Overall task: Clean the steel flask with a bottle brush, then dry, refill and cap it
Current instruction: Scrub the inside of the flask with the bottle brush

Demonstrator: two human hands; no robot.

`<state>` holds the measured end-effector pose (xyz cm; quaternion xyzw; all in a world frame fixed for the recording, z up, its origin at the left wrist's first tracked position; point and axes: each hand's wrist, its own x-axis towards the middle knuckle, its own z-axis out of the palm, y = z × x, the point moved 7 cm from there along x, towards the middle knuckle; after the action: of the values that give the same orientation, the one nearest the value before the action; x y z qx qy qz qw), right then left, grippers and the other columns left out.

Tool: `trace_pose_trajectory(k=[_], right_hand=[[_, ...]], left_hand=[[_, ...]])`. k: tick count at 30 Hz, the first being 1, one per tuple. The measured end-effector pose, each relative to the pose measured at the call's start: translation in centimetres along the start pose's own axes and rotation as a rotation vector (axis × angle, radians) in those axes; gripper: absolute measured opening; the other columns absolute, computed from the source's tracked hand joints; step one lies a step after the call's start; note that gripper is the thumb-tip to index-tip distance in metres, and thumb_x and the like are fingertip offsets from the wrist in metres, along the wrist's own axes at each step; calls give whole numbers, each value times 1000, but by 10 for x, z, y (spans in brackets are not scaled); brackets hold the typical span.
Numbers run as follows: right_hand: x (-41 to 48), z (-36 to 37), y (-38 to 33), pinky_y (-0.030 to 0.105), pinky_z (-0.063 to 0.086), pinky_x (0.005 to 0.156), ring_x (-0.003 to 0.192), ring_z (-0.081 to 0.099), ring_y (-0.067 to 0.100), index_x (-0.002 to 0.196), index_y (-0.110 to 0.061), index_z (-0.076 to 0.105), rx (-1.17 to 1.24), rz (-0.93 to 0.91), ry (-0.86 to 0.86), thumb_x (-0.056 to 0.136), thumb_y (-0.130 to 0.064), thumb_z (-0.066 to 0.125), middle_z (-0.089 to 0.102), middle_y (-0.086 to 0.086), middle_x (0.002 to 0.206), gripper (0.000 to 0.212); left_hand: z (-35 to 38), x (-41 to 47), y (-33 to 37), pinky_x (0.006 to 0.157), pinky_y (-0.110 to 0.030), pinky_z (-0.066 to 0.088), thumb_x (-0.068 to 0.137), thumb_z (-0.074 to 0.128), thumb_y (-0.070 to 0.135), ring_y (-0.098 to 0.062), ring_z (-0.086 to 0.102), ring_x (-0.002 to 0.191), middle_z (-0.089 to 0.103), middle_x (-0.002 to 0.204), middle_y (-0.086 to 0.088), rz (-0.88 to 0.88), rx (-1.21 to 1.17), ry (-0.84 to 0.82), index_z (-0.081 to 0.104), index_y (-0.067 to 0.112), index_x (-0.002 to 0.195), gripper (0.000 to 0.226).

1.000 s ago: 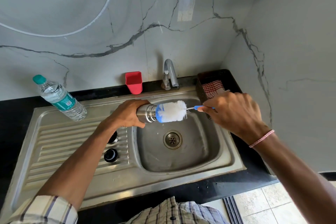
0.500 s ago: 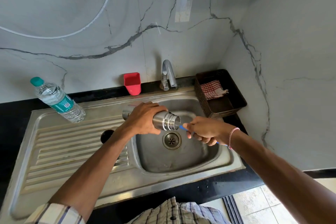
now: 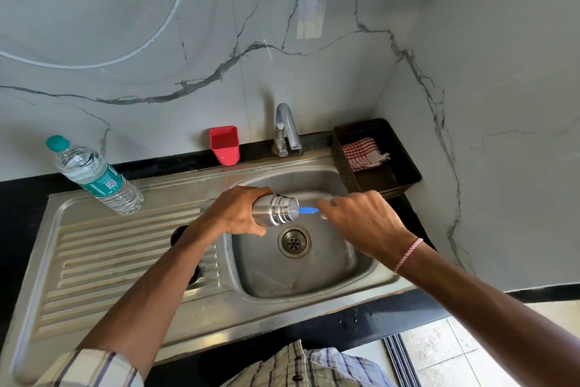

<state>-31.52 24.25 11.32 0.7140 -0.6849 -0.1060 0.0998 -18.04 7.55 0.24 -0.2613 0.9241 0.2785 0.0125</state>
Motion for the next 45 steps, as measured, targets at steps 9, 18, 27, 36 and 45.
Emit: trace_pose_trajectory(k=[9,18,27,36,45], right_hand=[[-22,62,6,24,23,43,46,35,13,79,-20,52,1266,533,-685,106,-37,45,44,-4,60,32],[4,15,-21,33,32,51,56,61,24,89,-18,59,-111,31,61,90,-18,66,61,2,69,7],[11,64,-4,20,26,42,42,36,13,78,-21,53,1401,554,-688,107,-43,41,45,-3,59,39],[11,25,-23,28,22,41,44,60,22,96,-19,58,-52,-4,-1,95,-27,62,62,0,61,10],[11,61,1,33,38,60,67,54,22,79,-16,51,768,245,-584,110,-37,32,52,2,73,42]], left_hand=[[-3,-1,11,86,-35,53,54,79,55,-13,65,92,70,106,14,112,196,96,59,41,122,72],[-10,3,11,77,-30,51,55,89,46,-15,64,89,71,109,11,30,114,180,62,36,123,74],[-1,-6,9,89,-38,53,54,86,51,-18,68,92,73,106,8,108,200,219,62,33,122,74],[0,-11,3,74,-29,52,53,88,48,-14,66,86,72,104,12,33,113,221,63,36,120,72],[10,-9,-1,84,-34,54,53,83,53,-17,68,90,73,104,9,73,193,200,64,34,119,71]])
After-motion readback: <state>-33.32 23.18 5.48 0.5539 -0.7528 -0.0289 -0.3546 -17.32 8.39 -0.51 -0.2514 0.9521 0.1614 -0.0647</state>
